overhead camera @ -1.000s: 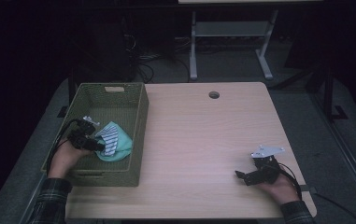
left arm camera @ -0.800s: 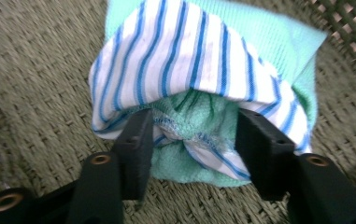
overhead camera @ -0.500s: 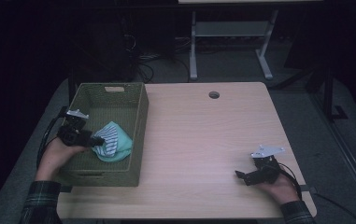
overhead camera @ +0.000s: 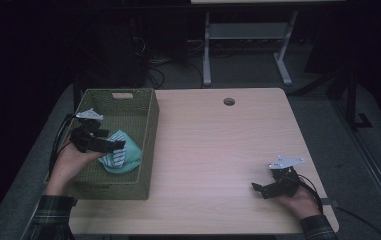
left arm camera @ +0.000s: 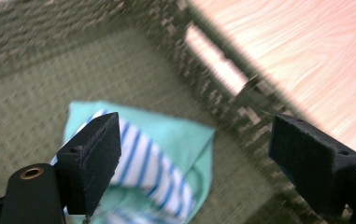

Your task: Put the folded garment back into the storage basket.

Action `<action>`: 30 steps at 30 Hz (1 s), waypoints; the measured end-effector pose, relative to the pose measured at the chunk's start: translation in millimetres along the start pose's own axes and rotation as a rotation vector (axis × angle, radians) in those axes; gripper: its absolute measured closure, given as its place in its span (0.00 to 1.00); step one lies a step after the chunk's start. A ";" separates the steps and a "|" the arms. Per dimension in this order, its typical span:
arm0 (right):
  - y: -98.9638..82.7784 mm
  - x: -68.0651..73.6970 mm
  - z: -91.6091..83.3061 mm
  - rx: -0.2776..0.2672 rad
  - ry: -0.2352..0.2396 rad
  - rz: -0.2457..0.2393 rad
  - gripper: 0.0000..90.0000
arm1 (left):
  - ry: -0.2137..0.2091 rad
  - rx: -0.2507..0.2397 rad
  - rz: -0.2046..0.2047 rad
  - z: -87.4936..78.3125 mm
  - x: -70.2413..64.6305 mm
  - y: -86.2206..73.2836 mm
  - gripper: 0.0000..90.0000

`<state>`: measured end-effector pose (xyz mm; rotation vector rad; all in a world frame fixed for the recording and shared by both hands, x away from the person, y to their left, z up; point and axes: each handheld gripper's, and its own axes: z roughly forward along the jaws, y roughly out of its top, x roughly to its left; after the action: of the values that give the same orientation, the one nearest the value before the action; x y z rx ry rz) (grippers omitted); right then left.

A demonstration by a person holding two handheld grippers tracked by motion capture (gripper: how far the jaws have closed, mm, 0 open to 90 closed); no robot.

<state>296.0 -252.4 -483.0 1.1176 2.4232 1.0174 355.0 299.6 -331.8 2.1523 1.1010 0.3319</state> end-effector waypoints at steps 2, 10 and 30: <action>-0.1 -0.1 0.1 -0.001 0.000 -0.002 0.02 | -0.009 -0.022 0.004 1.5 -8.6 5.6 0.18; 0.0 0.2 0.0 0.001 0.002 0.002 0.02 | -0.062 -0.061 0.060 17.0 -49.1 24.8 0.18; 0.0 0.2 -0.1 0.001 0.002 0.003 0.02 | -0.165 -0.105 0.158 95.2 -145.8 38.4 0.17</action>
<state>295.9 -252.2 -483.0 1.1210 2.4247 1.0182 337.8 125.1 -363.8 2.1349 0.8065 0.2717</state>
